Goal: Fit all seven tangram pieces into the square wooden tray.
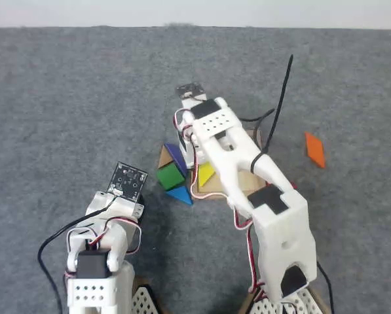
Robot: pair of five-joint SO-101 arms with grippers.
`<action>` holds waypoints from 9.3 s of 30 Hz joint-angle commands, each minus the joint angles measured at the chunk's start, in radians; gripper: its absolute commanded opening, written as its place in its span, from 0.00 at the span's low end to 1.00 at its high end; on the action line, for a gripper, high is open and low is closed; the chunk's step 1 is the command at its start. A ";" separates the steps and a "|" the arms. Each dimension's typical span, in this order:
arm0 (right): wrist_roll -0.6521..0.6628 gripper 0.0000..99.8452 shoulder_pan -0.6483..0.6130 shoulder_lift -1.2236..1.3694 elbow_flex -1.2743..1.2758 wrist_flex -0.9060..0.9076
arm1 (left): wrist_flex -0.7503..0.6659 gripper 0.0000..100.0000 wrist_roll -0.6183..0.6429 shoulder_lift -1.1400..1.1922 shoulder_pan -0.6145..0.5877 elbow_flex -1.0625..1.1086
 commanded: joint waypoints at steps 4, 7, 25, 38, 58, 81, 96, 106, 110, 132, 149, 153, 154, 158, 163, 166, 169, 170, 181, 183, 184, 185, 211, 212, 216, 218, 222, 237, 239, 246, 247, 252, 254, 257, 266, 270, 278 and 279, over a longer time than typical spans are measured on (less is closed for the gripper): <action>0.048 0.22 -0.021 -0.182 0.121 -0.088 | -0.014 0.13 -0.005 -0.015 -0.005 -0.008; 0.048 0.23 -0.021 -0.185 0.124 -0.085 | -0.014 0.13 -0.005 -0.015 -0.005 -0.008; 0.028 0.24 0.002 -0.228 0.164 -0.159 | -0.014 0.13 -0.005 -0.015 -0.005 -0.008; 0.104 0.01 0.038 -0.737 0.813 -0.622 | -0.014 0.13 -0.005 -0.015 -0.005 -0.008; 0.106 0.01 0.019 -0.331 0.594 -0.565 | -0.014 0.13 -0.005 -0.015 -0.005 -0.008; 0.265 0.14 0.367 -1.099 0.750 -0.136 | -0.014 0.13 -0.005 -0.015 -0.005 -0.008; 0.347 0.24 0.430 -0.642 0.865 -0.325 | -0.014 0.13 -0.005 -0.015 -0.005 -0.008; 0.350 0.25 0.507 -0.541 0.842 -0.335 | -0.014 0.13 -0.005 -0.015 -0.005 -0.008; 0.350 0.25 0.544 -0.538 0.842 -0.335 | -0.014 0.13 -0.005 -0.015 -0.005 -0.008; 0.339 0.32 0.624 -0.573 0.802 -0.334 | -0.014 0.13 -0.005 -0.015 -0.005 -0.008; 0.347 0.32 0.679 -0.535 0.796 -0.349 | -0.014 0.13 -0.005 -0.015 -0.005 -0.008; 0.350 0.32 0.654 -0.464 0.784 -0.340 | -0.014 0.13 -0.005 -0.015 -0.005 -0.008; 0.351 0.32 0.639 -0.464 0.787 -0.337 | -0.014 0.13 -0.005 -0.015 -0.005 -0.008; 0.350 0.32 0.555 -0.463 0.809 -0.328 | -0.014 0.13 -0.005 -0.015 -0.005 -0.008; 0.350 0.32 0.492 -0.464 0.835 -0.328 | -0.014 0.13 -0.005 -0.015 -0.005 -0.008; 0.350 0.32 0.489 -0.464 0.839 -0.326 | -0.014 0.13 -0.005 -0.015 -0.005 -0.008; 0.350 0.32 0.487 -0.464 0.839 -0.326 | -0.014 0.13 -0.005 -0.015 -0.005 -0.008; 0.350 0.31 0.486 -0.464 0.839 -0.326 | -0.014 0.13 -0.005 -0.015 -0.005 -0.008; 0.344 0.02 0.490 -0.501 0.833 -0.318 | -0.014 0.13 -0.005 -0.015 -0.005 -0.008; 0.342 0.01 0.498 -0.553 0.832 -0.297 | -0.014 0.13 -0.005 -0.015 -0.005 -0.008; 0.342 0.01 0.501 -0.585 0.832 -0.283 | -0.014 0.13 -0.005 -0.015 -0.005 -0.008; 0.342 0.01 0.504 -0.621 0.832 -0.271 | -0.014 0.13 -0.005 -0.015 -0.005 -0.008; 0.733 0.01 0.156 -0.464 0.304 -0.166 | -0.014 0.13 -0.005 -0.015 -0.005 -0.008; 0.749 0.01 0.157 -0.423 0.269 -0.166 | -0.014 0.13 -0.005 -0.015 -0.005 -0.008; 0.816 0.01 0.156 -0.268 0.143 -0.166 | -0.014 0.13 -0.005 -0.015 -0.005 -0.008; 0.842 0.01 0.156 -0.199 0.084 -0.166 | -0.014 0.13 -0.005 -0.015 -0.005 -0.008; 0.881 0.01 0.185 -0.104 0.003 -0.159 | -0.014 0.13 -0.005 -0.015 -0.005 -0.008; 1.154 0.01 0.239 -0.065 -0.011 -0.156 | -0.014 0.13 -0.005 -0.015 -0.005 -0.008; 1.158 0.01 0.239 -0.065 -0.012 -0.159 | -0.014 0.13 -0.005 -0.015 -0.005 -0.008; 1.154 0.11 0.239 -0.065 -0.012 -0.165 | -0.014 0.13 -0.005 -0.015 -0.005 -0.008; 1.154 0.12 0.239 -0.065 -0.014 -0.165 | -0.014 0.13 -0.005 -0.015 -0.005 -0.008; 1.154 0.11 0.234 -0.074 -0.015 -0.162 | -0.014 0.13 -0.005 -0.015 -0.005 -0.008; 1.154 0.10 0.229 -0.076 -0.015 -0.147 | -0.014 0.13 -0.005 -0.015 -0.005 -0.008; 1.154 0.09 0.208 -0.077 -0.015 -0.113 | -0.014 0.13 -0.005 -0.015 -0.005 -0.008; 1.152 0.09 0.110 -0.217 -0.011 0.030 | -0.014 0.13 -0.005 -0.015 -0.005 -0.008; 1.132 0.09 0.096 -0.254 -0.009 0.047 | -0.014 0.13 -0.005 -0.015 -0.005 -0.008; 0.973 0.09 0.104 -0.262 -0.009 0.104 | -0.014 0.13 -0.005 -0.015 -0.005 -0.008; 0.934 0.08 0.111 -0.265 -0.005 0.113 | -0.014 0.13 -0.005 -0.015 -0.005 -0.008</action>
